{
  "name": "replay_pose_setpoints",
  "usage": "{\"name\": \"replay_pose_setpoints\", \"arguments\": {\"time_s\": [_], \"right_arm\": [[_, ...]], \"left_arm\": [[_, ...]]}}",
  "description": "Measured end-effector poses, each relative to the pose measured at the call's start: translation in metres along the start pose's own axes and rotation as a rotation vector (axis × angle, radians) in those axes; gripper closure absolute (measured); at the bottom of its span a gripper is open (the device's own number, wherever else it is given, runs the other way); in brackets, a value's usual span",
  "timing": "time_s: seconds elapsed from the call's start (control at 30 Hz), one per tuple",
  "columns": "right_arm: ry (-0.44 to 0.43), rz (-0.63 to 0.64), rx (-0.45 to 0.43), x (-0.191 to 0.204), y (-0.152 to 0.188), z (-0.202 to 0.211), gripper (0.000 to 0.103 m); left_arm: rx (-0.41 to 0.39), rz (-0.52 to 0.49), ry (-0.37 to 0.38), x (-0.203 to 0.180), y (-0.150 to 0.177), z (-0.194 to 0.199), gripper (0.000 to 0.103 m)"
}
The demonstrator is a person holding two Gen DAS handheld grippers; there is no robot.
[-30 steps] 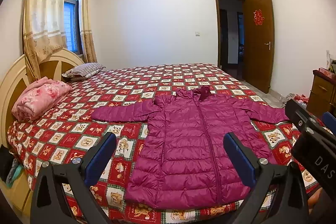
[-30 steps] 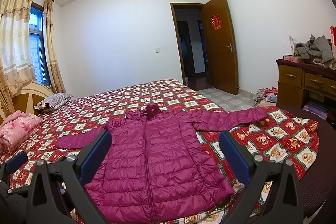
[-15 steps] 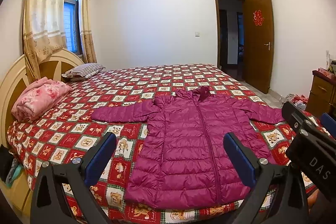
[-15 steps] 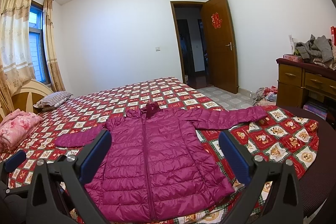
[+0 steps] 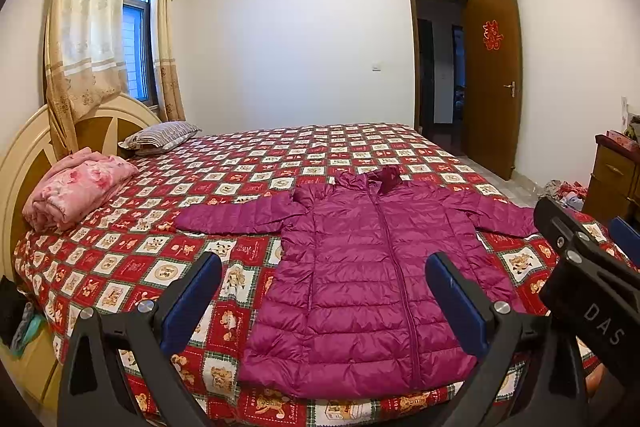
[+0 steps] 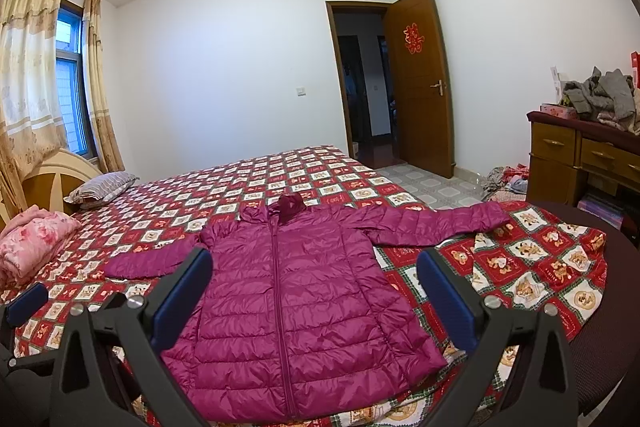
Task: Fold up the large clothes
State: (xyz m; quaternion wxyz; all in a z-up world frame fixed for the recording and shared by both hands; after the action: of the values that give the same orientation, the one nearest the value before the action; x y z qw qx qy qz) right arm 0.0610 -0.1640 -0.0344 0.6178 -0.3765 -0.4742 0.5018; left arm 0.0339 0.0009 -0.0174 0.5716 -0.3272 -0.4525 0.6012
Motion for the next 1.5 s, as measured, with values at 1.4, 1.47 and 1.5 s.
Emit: {"name": "replay_pose_setpoints", "arguments": {"time_s": [1.4,1.47,1.5], "right_arm": [[0.002,-0.001,0.023,-0.0005,0.001,-0.0029,0.0],[0.001,-0.003,0.023,-0.001,0.0011,-0.0027,0.0],[0.002,-0.004,0.025,-0.0012,0.0016,-0.003,0.0]], "left_arm": [[0.007,-0.005,-0.007,0.0033,0.0023,-0.0018,0.001],[0.014,-0.005,-0.009,0.0039,0.0035,-0.0033,0.001],[0.015,-0.005,-0.01,0.0023,0.0039,-0.0043,0.001]]}}
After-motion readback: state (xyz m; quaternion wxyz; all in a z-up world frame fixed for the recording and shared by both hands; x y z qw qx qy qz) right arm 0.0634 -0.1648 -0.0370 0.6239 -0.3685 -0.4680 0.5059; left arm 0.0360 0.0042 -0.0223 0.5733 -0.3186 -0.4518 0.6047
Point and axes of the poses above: each gripper's, at about its wrist camera, not at the fingertips, and z roughly against the way its jaws point, x to its left, y to its underside, the point moved 4 cm from there along -z, roughly the way its jaws point, and after that the axes turned 11 degrees about -y, right-handed, at the moved point
